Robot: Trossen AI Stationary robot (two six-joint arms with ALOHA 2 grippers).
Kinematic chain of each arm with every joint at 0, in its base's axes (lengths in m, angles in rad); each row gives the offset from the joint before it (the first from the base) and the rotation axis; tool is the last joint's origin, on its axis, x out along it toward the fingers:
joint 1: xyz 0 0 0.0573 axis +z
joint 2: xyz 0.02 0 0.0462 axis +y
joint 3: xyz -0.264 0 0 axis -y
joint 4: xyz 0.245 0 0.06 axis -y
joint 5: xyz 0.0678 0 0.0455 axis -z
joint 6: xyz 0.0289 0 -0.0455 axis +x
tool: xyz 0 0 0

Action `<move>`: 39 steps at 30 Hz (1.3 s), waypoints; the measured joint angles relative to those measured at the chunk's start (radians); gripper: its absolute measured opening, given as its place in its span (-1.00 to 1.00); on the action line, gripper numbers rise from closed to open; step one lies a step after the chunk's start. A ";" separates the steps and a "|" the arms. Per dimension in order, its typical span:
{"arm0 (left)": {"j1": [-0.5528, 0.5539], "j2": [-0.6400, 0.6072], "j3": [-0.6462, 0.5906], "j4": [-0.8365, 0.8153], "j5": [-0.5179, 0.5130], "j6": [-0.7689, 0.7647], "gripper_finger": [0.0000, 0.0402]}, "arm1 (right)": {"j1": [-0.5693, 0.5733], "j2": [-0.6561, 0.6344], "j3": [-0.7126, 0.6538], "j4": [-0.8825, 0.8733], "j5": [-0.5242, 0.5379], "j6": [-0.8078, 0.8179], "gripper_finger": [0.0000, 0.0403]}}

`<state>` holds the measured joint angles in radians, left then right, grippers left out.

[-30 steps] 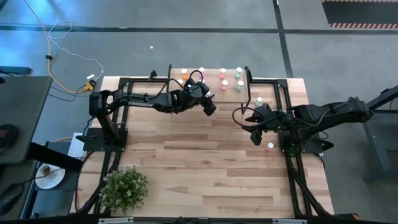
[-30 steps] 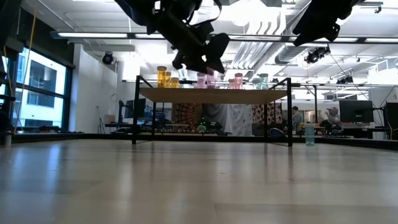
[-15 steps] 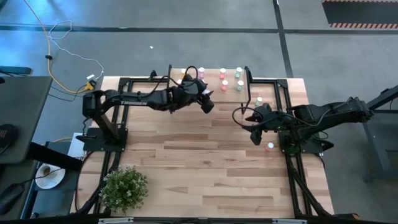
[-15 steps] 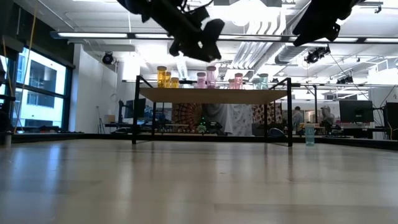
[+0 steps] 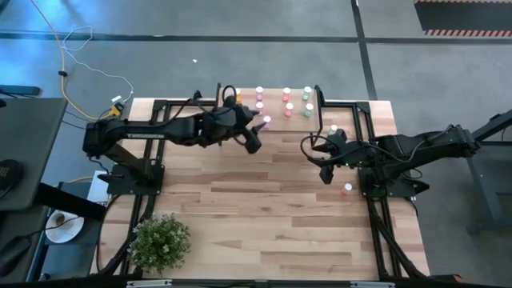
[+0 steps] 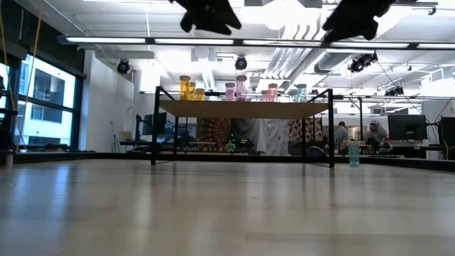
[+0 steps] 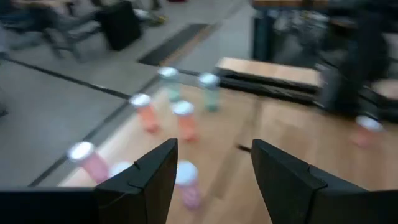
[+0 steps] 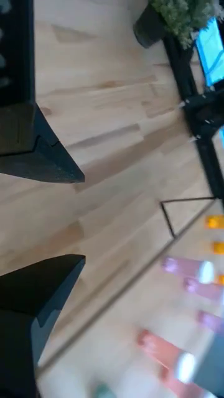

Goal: Pick and place medicine bottles onto shelf by color
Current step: Put the purple pill bottle on the shelf aligned with the other purple pill bottles

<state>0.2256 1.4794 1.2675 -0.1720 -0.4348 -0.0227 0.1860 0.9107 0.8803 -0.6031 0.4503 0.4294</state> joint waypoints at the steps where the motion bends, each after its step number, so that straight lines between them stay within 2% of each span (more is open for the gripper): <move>1: -0.008 -0.013 -0.003 -0.019 0.020 0.000 -0.03 | 0.000 0.005 0.000 0.017 0.016 -0.015 -0.06; 5: -0.047 -0.063 -0.067 -0.014 0.086 0.000 -0.03 | -0.006 0.037 0.000 0.083 0.083 -0.073 -0.06; 10: -0.081 -0.107 -0.156 0.000 0.092 0.033 -0.03 | -0.046 0.099 0.000 0.137 0.144 -0.102 -0.06; 16: -0.100 -0.124 -0.223 0.004 0.105 0.053 -0.03 | -0.145 0.165 0.000 0.184 0.145 -0.125 -0.06; 28: -0.129 -0.159 -0.345 0.013 0.261 -0.040 -0.03 | -0.268 0.273 0.000 0.311 0.139 -0.177 -0.06; 39: -0.139 -0.308 -0.479 -0.019 0.252 -0.106 -0.03 | -0.304 0.425 0.000 0.476 0.148 -0.159 -0.06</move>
<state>0.0864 1.1719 0.7887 -0.1913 -0.1833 -0.1284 -0.1181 1.3354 0.8803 -0.1271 0.5987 0.2699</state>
